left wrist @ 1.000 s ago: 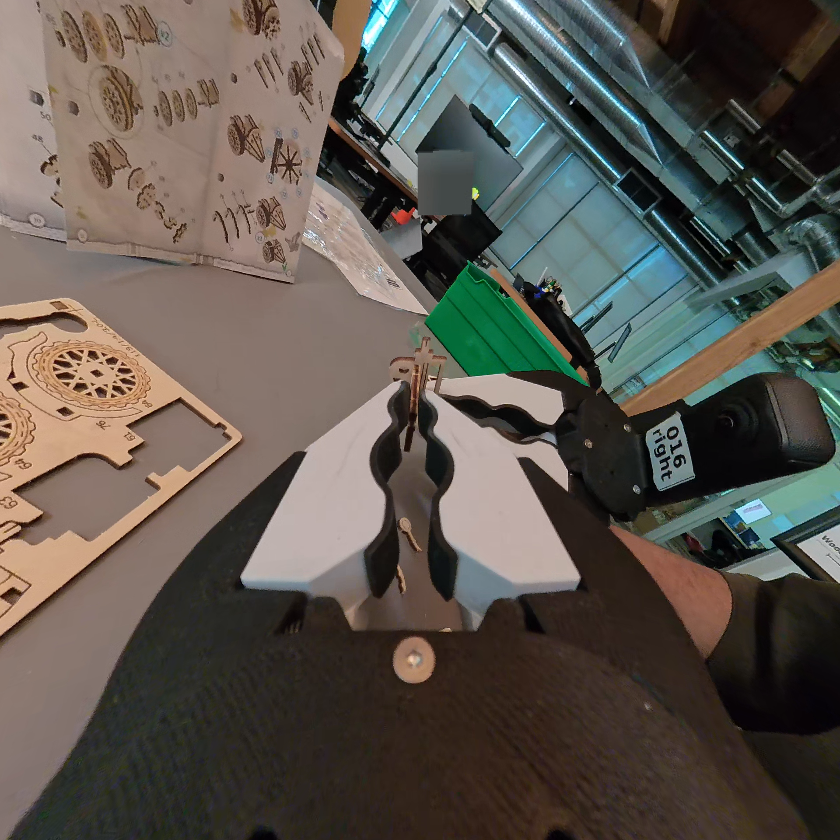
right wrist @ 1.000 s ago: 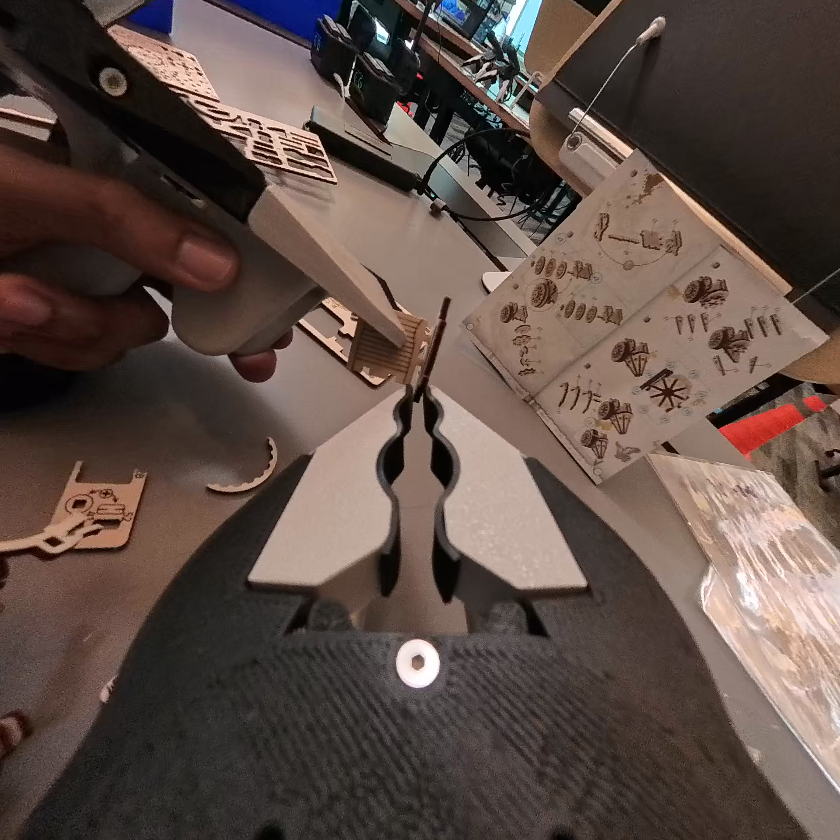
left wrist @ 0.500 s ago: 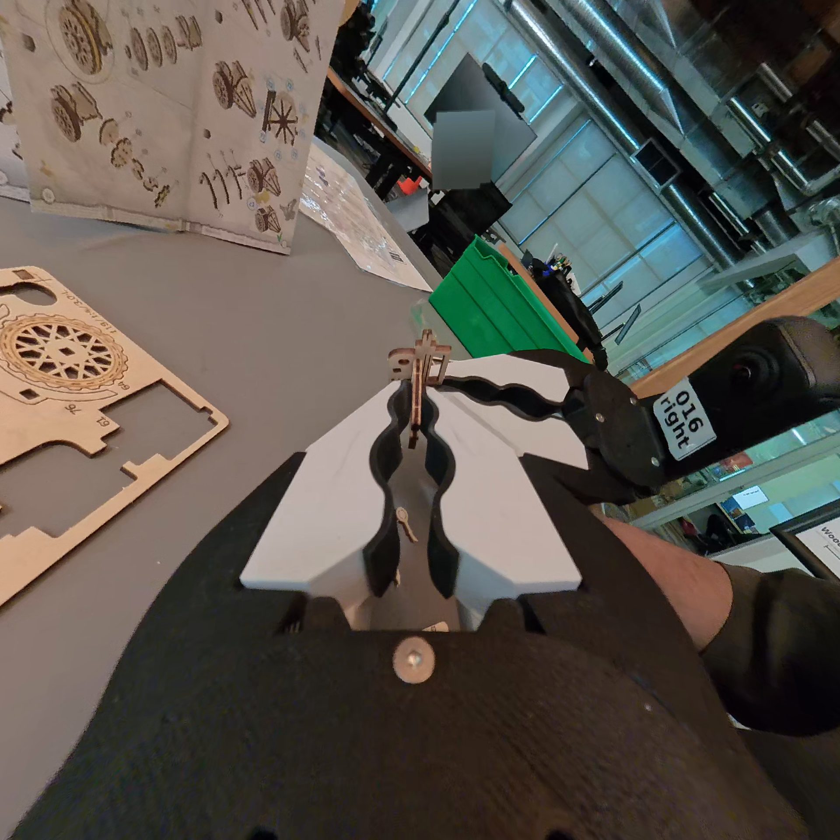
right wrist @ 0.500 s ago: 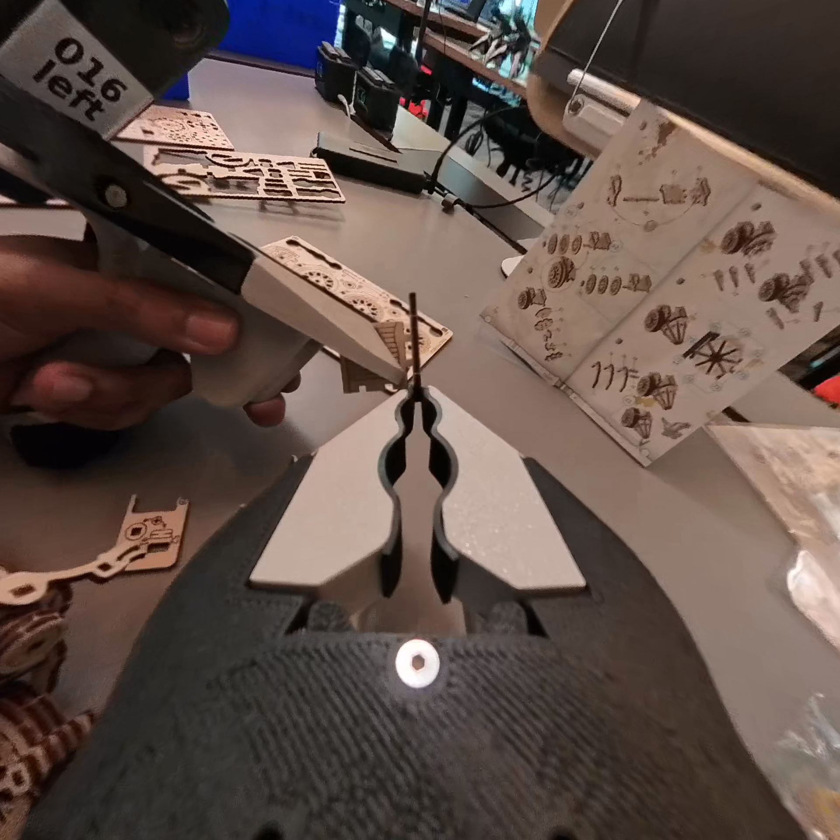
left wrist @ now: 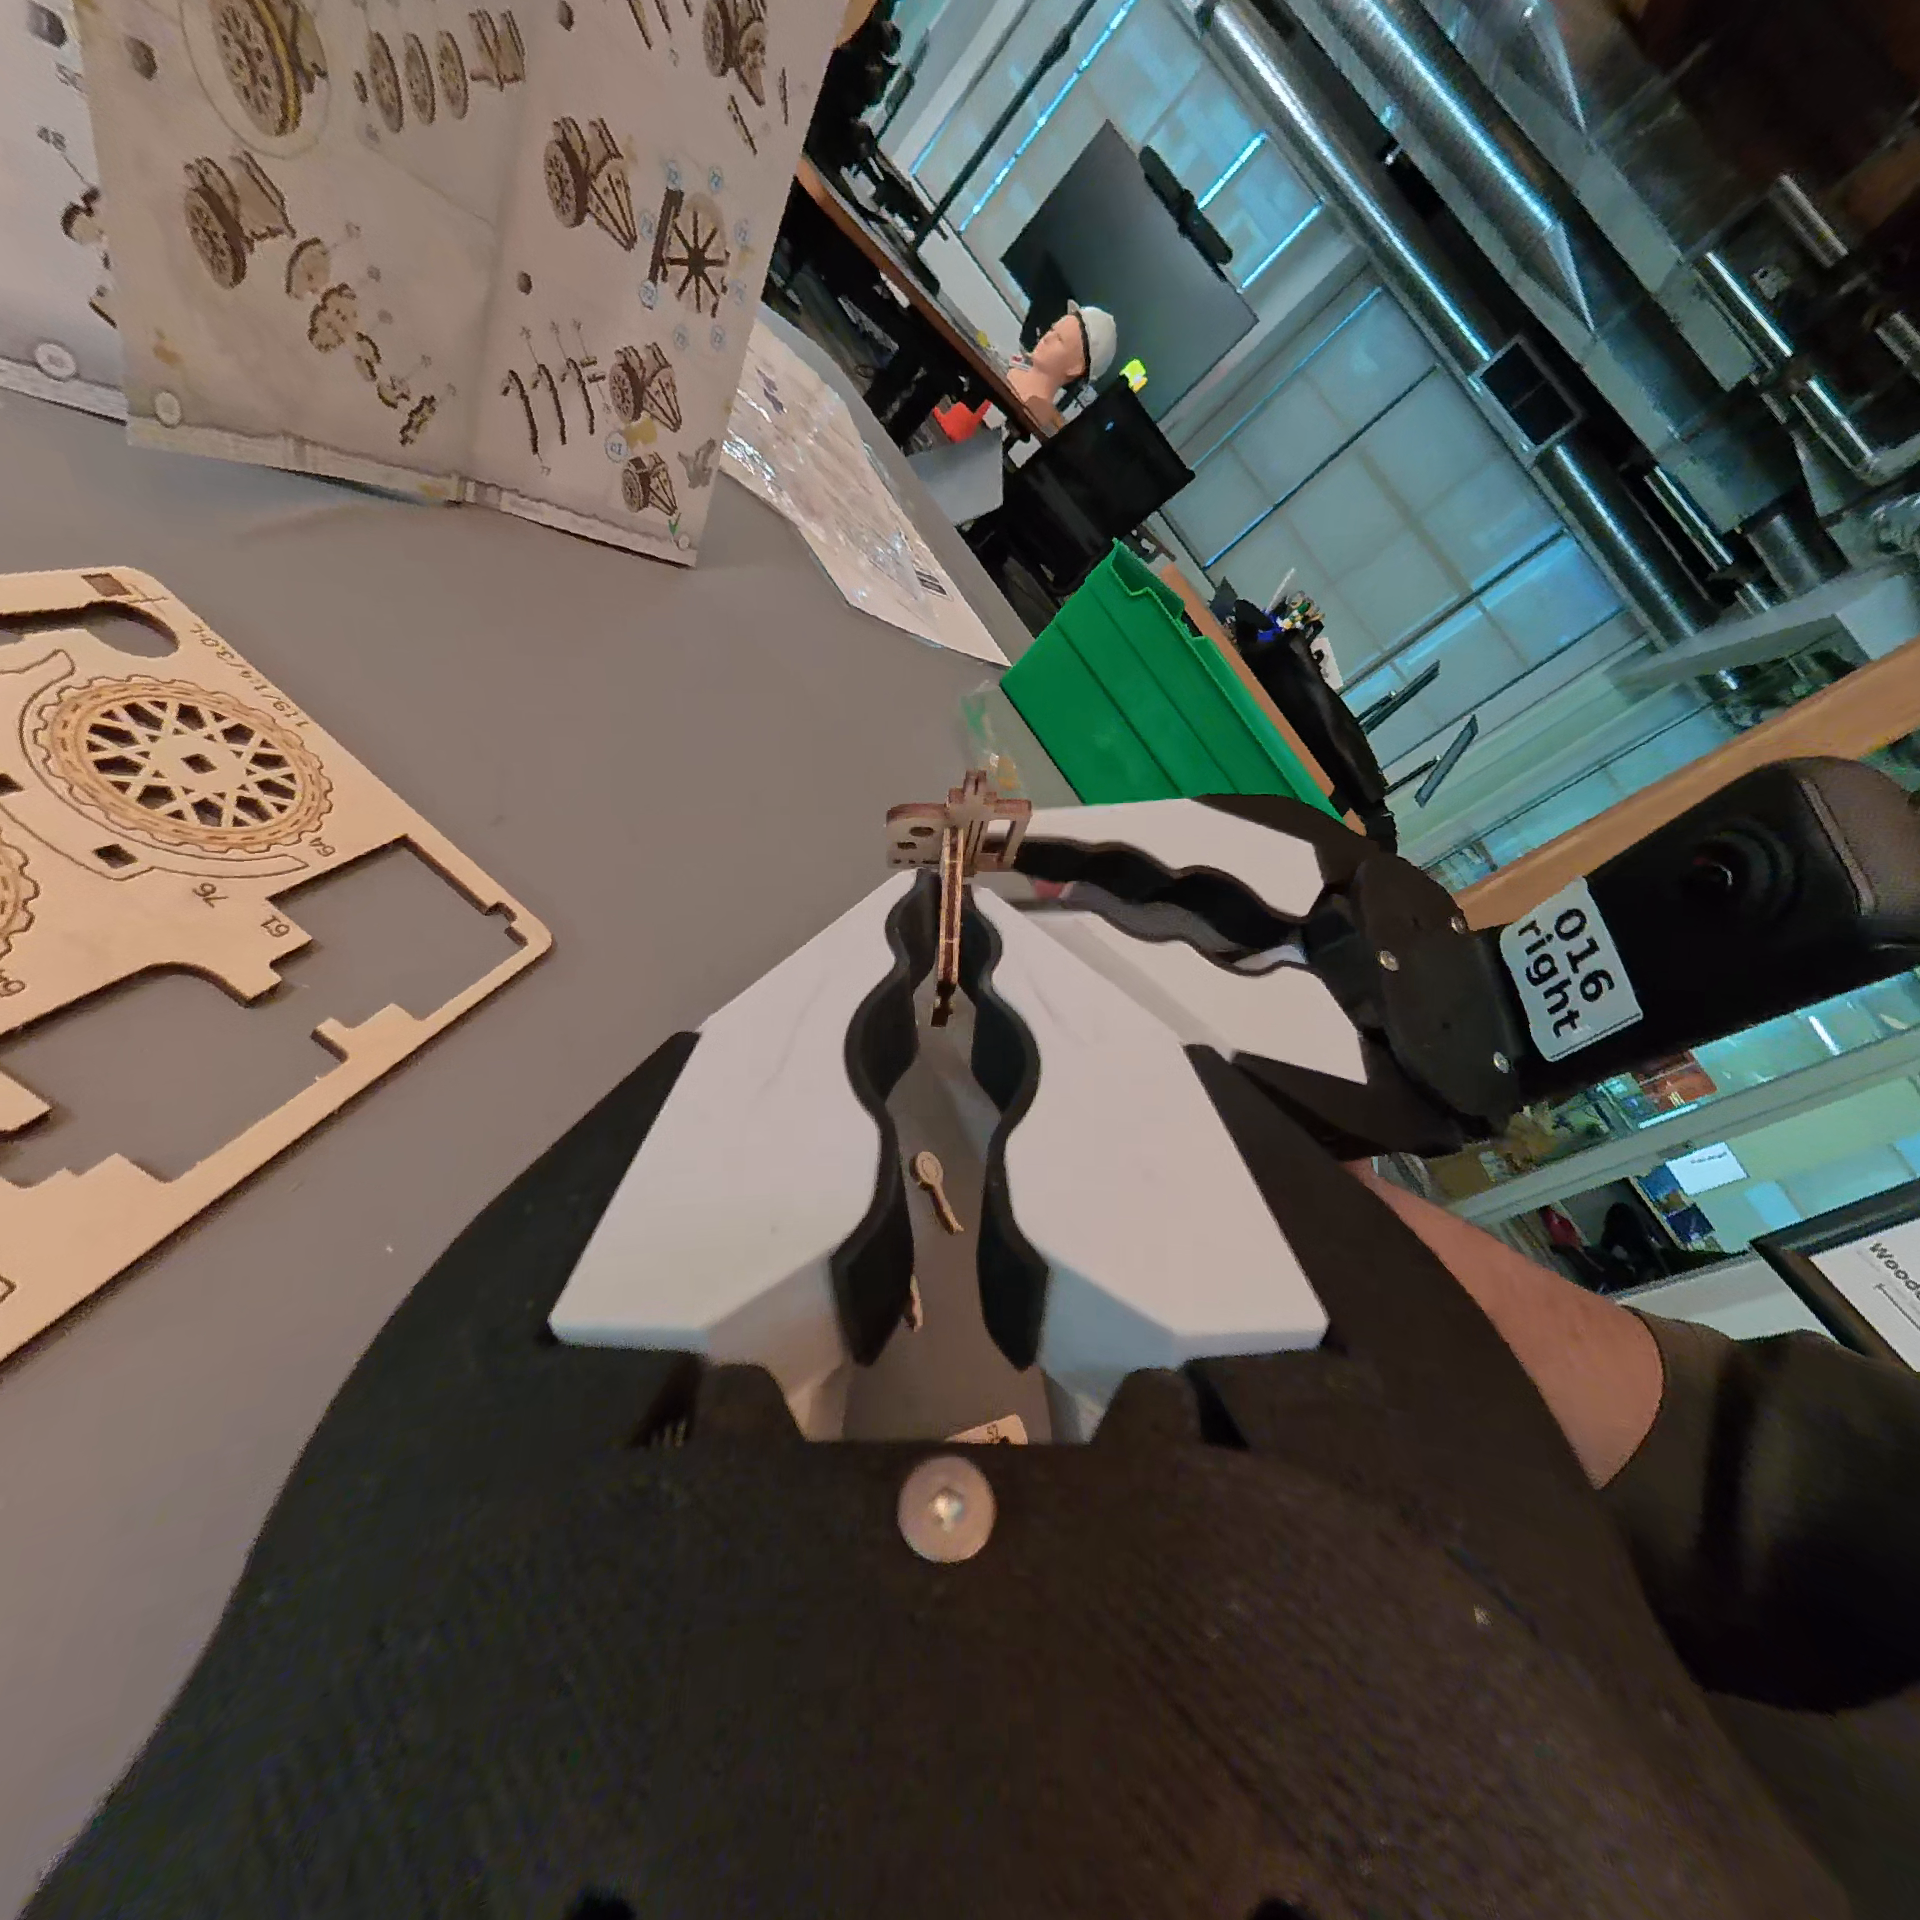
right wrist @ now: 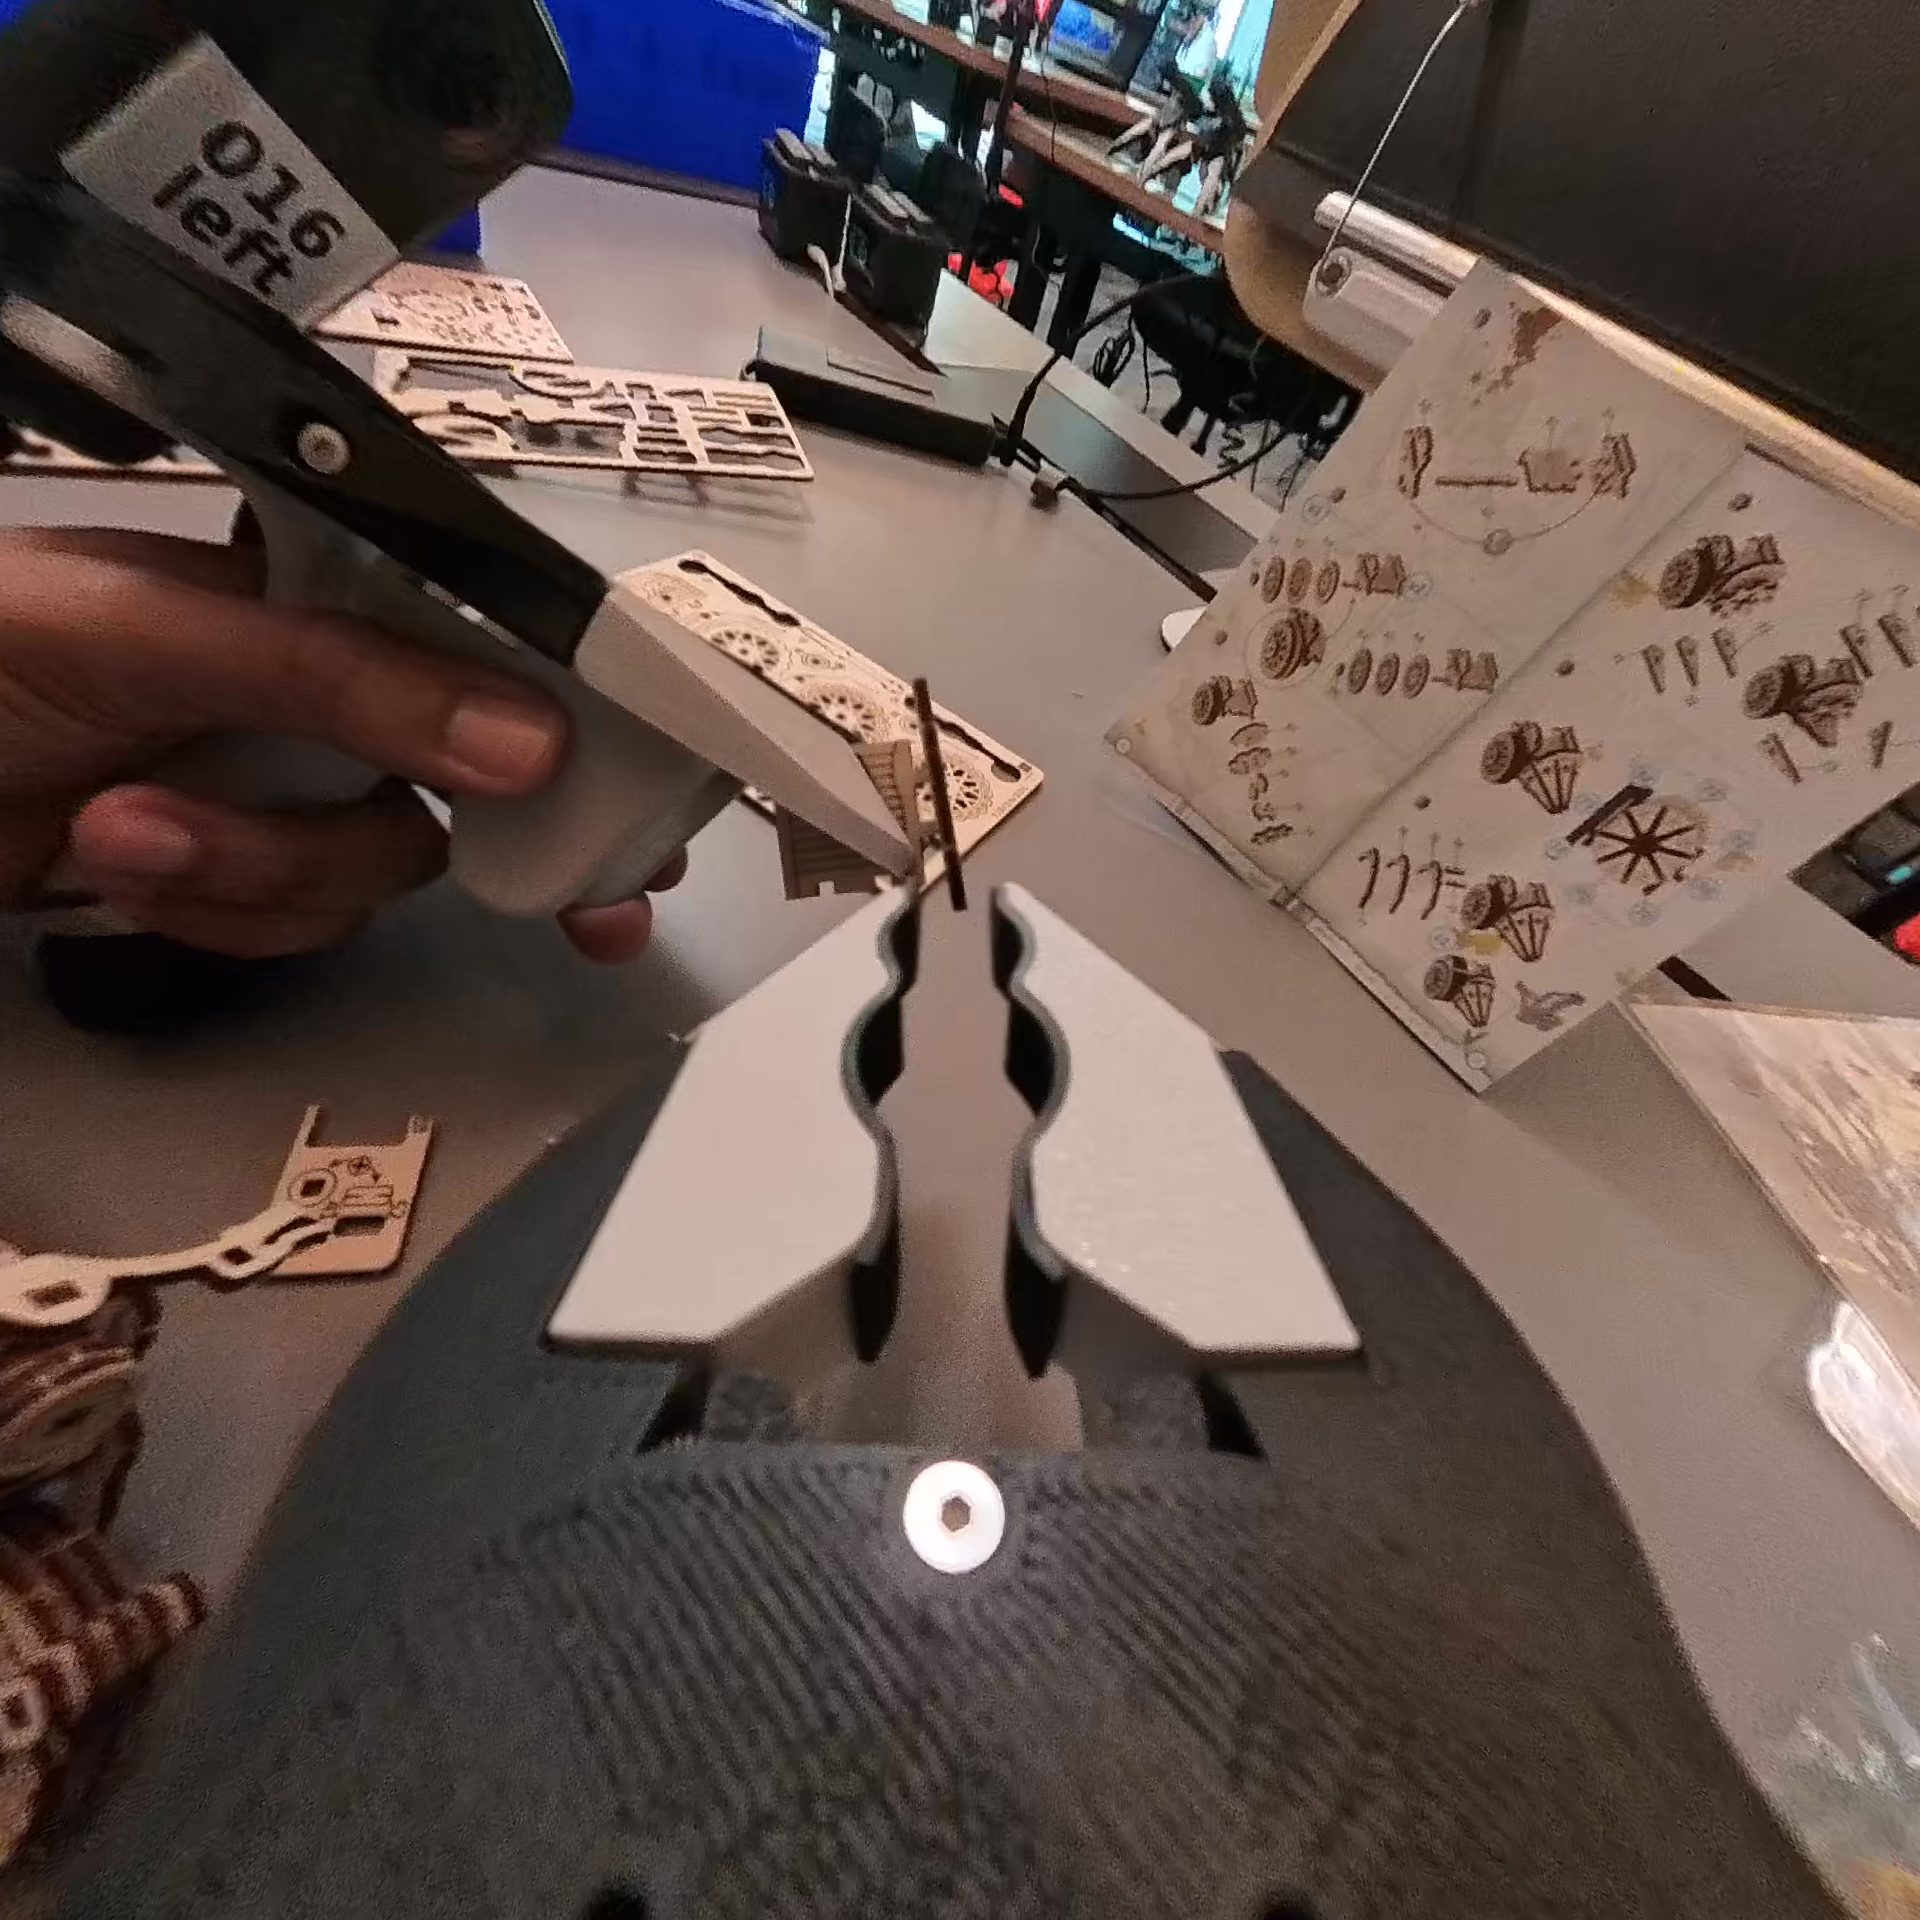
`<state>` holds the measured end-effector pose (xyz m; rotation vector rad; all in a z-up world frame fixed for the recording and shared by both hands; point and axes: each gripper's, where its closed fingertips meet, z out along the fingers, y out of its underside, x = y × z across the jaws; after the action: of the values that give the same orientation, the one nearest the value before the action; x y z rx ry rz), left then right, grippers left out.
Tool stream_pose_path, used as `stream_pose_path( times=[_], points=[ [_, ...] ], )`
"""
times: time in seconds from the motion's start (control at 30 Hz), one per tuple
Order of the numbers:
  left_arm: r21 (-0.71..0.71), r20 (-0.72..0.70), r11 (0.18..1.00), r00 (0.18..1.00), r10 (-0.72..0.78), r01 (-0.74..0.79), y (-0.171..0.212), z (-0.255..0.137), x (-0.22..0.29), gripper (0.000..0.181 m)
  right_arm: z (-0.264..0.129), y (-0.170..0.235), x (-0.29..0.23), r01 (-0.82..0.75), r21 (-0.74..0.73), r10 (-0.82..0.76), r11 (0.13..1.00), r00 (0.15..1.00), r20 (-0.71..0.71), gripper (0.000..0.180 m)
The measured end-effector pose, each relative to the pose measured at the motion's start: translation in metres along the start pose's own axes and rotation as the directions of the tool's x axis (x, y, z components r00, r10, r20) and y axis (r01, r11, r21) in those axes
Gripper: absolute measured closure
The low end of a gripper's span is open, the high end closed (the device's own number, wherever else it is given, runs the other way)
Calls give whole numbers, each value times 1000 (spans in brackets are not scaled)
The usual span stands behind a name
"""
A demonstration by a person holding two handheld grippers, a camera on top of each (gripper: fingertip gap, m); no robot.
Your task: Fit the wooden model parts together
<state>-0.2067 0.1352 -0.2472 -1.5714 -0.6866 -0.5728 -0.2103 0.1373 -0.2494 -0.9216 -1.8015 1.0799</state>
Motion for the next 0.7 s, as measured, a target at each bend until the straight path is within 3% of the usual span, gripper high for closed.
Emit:
stream_pose_path(
  times=[0.1,0.33,0.47,0.7],
  points=[
    [-5,10,1000,1000,18,-18,1,1,0,180,-4,-4,-1,0,32,-1,999,1000,9,158],
    [-19,42,1000,999,24,-23,3,2,-3,180,-13,-18,3,-28,141,29,990,1000,-4,160],
    [-42,47,998,998,51,-49,6,4,-2,180,-11,-16,3,-56,125,53,991,998,22,154],
    [-114,87,979,980,181,-171,17,10,4,180,-6,-12,2,-19,87,19,996,1000,-1,167]
  ],
)
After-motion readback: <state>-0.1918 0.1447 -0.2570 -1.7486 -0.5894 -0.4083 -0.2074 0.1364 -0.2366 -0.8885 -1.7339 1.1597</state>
